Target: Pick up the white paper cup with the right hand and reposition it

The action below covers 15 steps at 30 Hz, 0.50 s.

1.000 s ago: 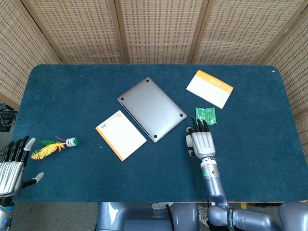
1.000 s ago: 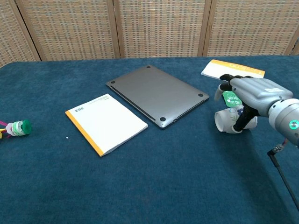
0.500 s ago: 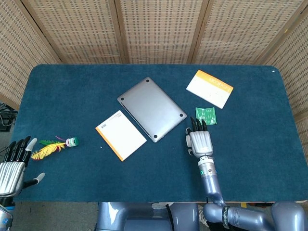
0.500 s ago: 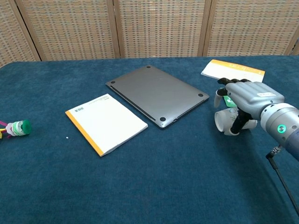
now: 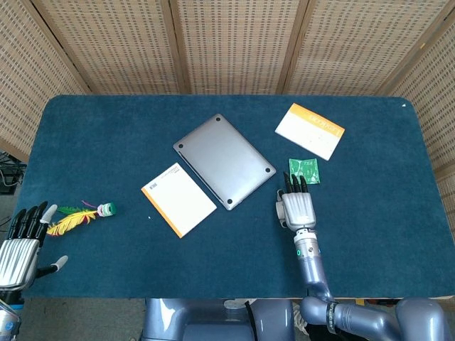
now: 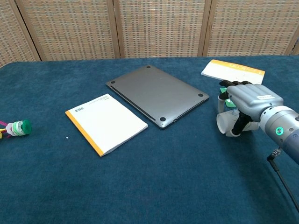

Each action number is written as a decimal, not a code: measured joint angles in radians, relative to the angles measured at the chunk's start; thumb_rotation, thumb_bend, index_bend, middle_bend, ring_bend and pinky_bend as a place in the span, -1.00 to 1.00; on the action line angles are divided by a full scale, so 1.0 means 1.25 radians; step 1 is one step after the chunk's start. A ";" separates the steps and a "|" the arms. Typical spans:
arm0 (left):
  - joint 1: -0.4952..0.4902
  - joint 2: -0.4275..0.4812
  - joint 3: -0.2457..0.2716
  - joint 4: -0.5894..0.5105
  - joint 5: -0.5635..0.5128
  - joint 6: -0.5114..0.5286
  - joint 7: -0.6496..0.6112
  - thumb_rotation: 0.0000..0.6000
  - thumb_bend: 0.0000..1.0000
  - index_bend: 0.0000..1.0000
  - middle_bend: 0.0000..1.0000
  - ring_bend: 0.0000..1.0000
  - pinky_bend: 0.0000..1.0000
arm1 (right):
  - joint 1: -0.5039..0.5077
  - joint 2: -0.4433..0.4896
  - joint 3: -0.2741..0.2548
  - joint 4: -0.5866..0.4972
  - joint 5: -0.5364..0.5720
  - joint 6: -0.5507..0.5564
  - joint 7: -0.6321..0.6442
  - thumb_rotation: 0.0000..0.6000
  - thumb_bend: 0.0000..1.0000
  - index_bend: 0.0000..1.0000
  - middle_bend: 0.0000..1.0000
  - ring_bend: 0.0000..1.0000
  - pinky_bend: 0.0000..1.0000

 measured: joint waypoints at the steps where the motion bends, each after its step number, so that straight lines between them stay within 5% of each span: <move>1: 0.000 0.000 0.000 0.000 0.000 0.000 0.000 1.00 -0.76 -1.00 -1.00 -1.00 -1.00 | -0.001 -0.001 0.000 0.005 -0.003 -0.002 0.004 1.00 -0.47 0.02 -0.92 -1.00 -1.00; 6: -0.001 -0.002 0.001 0.001 0.000 -0.001 0.002 1.00 -0.76 -1.00 -1.00 -1.00 -1.00 | -0.006 0.006 0.003 -0.016 -0.032 0.004 0.045 1.00 -0.47 0.06 -0.90 -1.00 -1.00; 15: 0.000 -0.003 0.002 -0.001 0.002 0.001 0.008 1.00 -0.76 -1.00 -1.00 -1.00 -1.00 | -0.034 0.075 0.059 -0.187 -0.023 -0.029 0.230 1.00 -0.47 0.10 -0.90 -1.00 -1.00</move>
